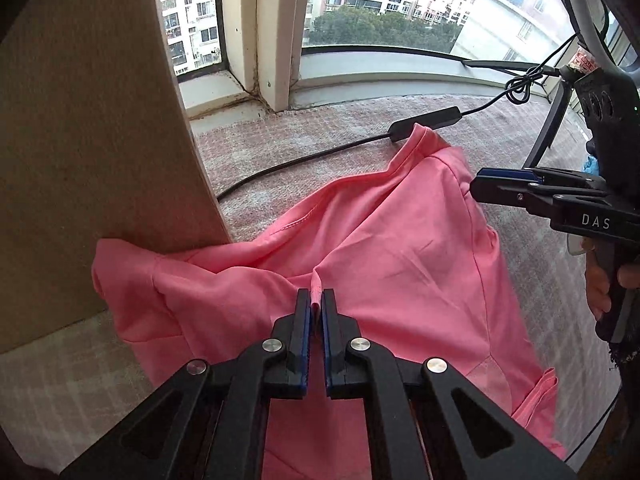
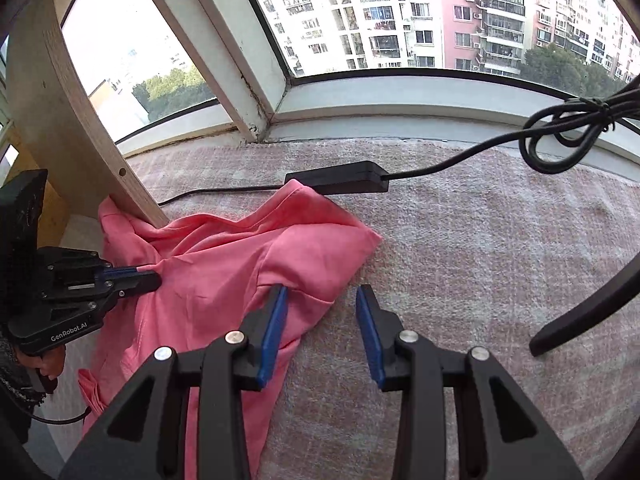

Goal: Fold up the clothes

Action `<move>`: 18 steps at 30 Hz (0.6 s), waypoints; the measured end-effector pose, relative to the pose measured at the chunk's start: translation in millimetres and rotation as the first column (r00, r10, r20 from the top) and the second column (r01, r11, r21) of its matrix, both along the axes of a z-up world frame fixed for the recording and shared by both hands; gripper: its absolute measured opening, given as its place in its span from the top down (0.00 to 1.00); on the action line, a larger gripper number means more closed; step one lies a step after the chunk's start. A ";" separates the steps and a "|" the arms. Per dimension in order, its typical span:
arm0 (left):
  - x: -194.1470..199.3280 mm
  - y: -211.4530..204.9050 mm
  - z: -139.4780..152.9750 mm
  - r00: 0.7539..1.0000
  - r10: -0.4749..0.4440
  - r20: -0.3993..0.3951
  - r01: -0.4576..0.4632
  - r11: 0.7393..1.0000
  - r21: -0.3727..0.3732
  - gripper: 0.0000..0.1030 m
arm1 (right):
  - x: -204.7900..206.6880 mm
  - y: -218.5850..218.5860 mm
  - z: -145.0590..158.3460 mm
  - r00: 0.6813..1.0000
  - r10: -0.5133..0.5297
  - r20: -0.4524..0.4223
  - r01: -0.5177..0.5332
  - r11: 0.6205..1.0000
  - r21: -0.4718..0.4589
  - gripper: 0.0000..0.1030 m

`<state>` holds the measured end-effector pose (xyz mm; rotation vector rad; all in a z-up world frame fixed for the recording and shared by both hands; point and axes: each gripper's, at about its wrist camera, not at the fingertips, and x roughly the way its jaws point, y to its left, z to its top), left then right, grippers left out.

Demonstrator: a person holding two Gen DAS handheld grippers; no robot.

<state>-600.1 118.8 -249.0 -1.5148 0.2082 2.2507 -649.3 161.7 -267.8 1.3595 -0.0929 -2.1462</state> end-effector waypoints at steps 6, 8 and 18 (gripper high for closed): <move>34.6 23.1 44.2 0.994 -0.090 -0.054 0.095 0.991 0.097 0.78 | -20.0 17.9 2.5 0.998 -0.043 0.048 0.047 0.996 -0.075 0.66; 51.8 46.2 50.7 0.981 -0.184 -0.064 0.192 0.969 0.155 0.75 | -26.1 13.9 -4.3 0.997 -0.027 0.065 0.031 0.998 -0.057 0.66; 63.4 104.5 -5.8 0.933 -0.350 0.085 0.316 0.909 0.272 0.75 | -30.1 2.4 -13.8 0.996 0.022 0.091 -0.014 0.997 -0.082 0.98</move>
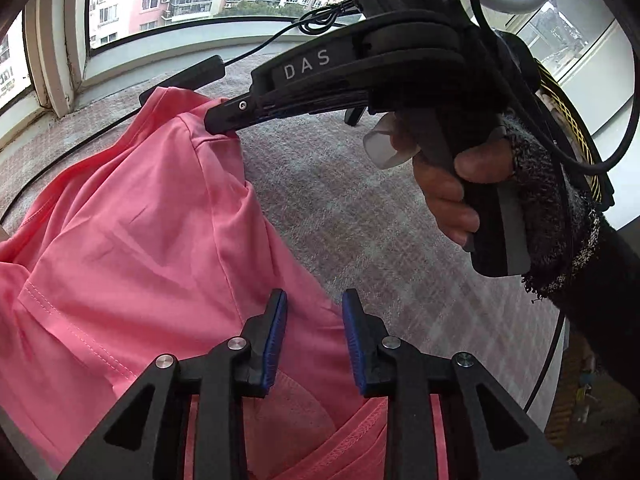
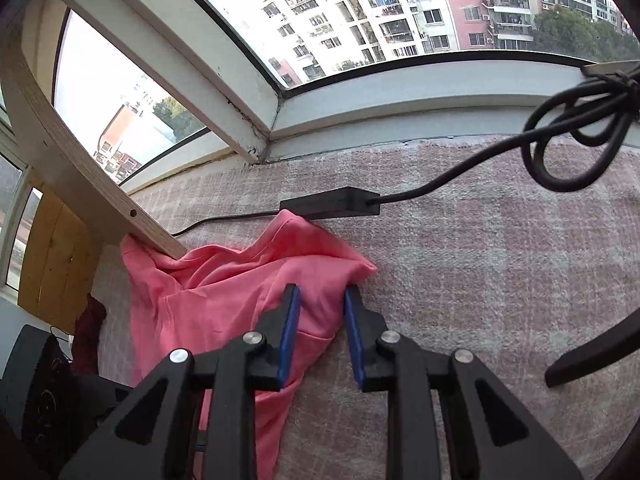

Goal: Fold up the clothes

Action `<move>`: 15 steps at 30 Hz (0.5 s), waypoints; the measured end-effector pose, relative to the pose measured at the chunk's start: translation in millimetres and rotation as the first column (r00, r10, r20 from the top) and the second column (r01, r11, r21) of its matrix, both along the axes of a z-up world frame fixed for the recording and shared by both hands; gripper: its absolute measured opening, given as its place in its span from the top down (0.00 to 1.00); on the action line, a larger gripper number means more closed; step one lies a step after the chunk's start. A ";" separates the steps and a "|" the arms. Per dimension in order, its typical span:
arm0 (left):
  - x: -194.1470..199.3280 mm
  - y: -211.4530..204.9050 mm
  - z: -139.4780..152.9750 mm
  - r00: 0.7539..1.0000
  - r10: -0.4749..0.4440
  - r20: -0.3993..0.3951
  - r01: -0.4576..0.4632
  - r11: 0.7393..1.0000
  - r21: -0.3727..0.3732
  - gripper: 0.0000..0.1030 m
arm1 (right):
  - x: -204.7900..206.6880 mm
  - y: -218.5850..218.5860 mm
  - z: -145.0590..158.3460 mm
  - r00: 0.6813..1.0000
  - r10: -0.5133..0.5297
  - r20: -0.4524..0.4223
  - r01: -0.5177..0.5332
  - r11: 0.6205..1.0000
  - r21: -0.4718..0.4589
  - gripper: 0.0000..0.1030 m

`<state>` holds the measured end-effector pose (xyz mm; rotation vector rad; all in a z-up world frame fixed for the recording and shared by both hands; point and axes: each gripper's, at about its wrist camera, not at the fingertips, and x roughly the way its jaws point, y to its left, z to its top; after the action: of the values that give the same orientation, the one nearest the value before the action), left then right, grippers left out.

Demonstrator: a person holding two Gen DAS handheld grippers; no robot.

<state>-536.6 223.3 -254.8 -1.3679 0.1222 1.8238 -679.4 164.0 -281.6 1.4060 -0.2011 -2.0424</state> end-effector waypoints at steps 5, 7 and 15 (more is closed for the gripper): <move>3.2 -0.1 2.2 0.999 -0.029 0.034 0.029 1.000 0.003 0.75 | -10.3 1.1 10.6 0.994 -0.079 -0.073 0.081 0.996 0.028 0.96; 5.3 -13.5 14.6 0.999 -0.009 0.048 0.007 0.999 0.032 0.75 | -4.0 4.7 19.1 0.997 -0.064 -0.036 0.065 0.998 0.017 0.81; 87.9 -115.7 67.8 0.998 0.043 0.043 -0.045 0.998 0.052 0.75 | 135.0 74.4 91.7 0.995 0.096 0.027 -0.090 0.983 -0.157 0.61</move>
<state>-448.7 107.6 -187.0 -1.3801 0.0214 1.8210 -544.3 238.5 -189.9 1.3295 -0.2973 -1.8856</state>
